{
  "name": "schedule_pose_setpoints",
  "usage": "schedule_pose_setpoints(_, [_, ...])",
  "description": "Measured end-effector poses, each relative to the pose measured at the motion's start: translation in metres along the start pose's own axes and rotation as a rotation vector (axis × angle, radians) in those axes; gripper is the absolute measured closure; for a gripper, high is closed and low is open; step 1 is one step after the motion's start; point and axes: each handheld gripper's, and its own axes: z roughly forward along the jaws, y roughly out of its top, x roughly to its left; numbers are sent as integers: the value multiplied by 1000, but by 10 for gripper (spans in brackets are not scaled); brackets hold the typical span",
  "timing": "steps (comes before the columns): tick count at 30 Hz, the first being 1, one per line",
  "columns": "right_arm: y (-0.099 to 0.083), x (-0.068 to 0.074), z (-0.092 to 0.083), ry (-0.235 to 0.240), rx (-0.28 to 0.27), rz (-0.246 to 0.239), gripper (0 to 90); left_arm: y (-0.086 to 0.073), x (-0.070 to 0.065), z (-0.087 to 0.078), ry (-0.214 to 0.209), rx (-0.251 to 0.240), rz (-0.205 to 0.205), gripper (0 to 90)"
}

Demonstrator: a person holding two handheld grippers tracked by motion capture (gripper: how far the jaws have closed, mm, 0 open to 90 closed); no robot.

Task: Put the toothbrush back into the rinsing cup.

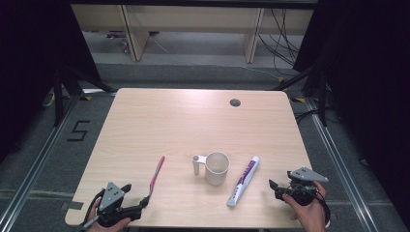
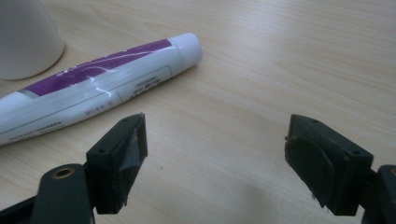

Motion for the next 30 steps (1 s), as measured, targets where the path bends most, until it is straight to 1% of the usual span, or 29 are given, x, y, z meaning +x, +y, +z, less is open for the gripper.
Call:
schedule_pose_setpoints(3, [0, 0, 1, 0, 1, -1, 223, 0, 0, 0, -2, -3, -4, 211])
schedule_pose_setpoints(5, [0, 0, 1, -1, 9, -2, 225, 0, -1, 0, -4, -1, -5, 211])
schedule_pose_setpoints(6, [0, 1, 0, 7, 20, 7, 226, 0, -1, 1, -6, 1, -5, 213])
schedule_pose_setpoints(9, [0, 0, 1, 6, 11, 3, 228, 0, -1, 0, -4, 10, -1, 216])
schedule_pose_setpoints(12, [-1, -1, 2, 4, 15, -1, 228, 0, -1, 0, -6, 14, 1, 215])
schedule_pose_setpoints(13, [-1, -2, 2, 1, 12, -9, 228, 0, -1, 0, -10, 15, 0, 216])
schedule_pose_setpoints(14, [-1, -1, 2, 4, 16, -6, 228, 0, -1, 0, -13, 17, -1, 220])
schedule_pose_setpoints(15, [-1, -2, 2, -4, 13, -16, 228, 0, -2, 0, -21, 13, -9, 225])
schedule_pose_setpoints(16, [0, 0, 2, 9, 21, -3, 228, 0, -2, 1, -23, 11, -12, 227])
schedule_pose_setpoints(17, [0, 0, 2, 10, 24, -1, 228, 0, -2, 1, -23, 13, -11, 229])
schedule_pose_setpoints(18, [0, 0, 2, 9, 21, -12, 228, 0, -2, 0, -25, 20, -3, 233])
schedule_pose_setpoints(19, [0, 0, 2, 10, 24, -9, 228, 0, -2, 0, -36, 17, -3, 239])
schedule_pose_setpoints(20, [-1, -1, 2, 1, 20, -24, 228, 0, -2, 0, -42, 10, -12, 258])
schedule_pose_setpoints(22, [-1, -1, 2, 5, 20, -21, 228, 0, -3, -1, -51, 21, 2, 298])
schedule_pose_setpoints(23, [-1, -1, 2, 5, 20, -21, 228, 0, -4, 0, -65, 17, 8, 317])
schedule_pose_setpoints(24, [-1, -1, 3, 6, 17, -27, 228, 1, -5, -1, -66, 22, 18, 352])
schedule_pose_setpoints(26, [-1, 0, 3, 10, 21, -24, 230, 0, -7, -1, -81, 21, 39, 402])
schedule_pose_setpoints(27, [-1, 3, 3, 15, 33, 11, 230, 0, -8, -2, -90, 15, 37, 439])
schedule_pose_setpoints(28, [-1, 1, 3, 8, 20, -21, 232, 0, -8, -2, -96, 8, 49, 486])
schedule_pose_setpoints(29, [-1, 1, 3, 9, 20, -20, 233, -1, -10, -3, -101, 9, 57, 527])
schedule_pose_setpoints(30, [-1, 1, 3, 9, 22, -21, 234, -1, -9, -3, -111, 11, 72, 608])
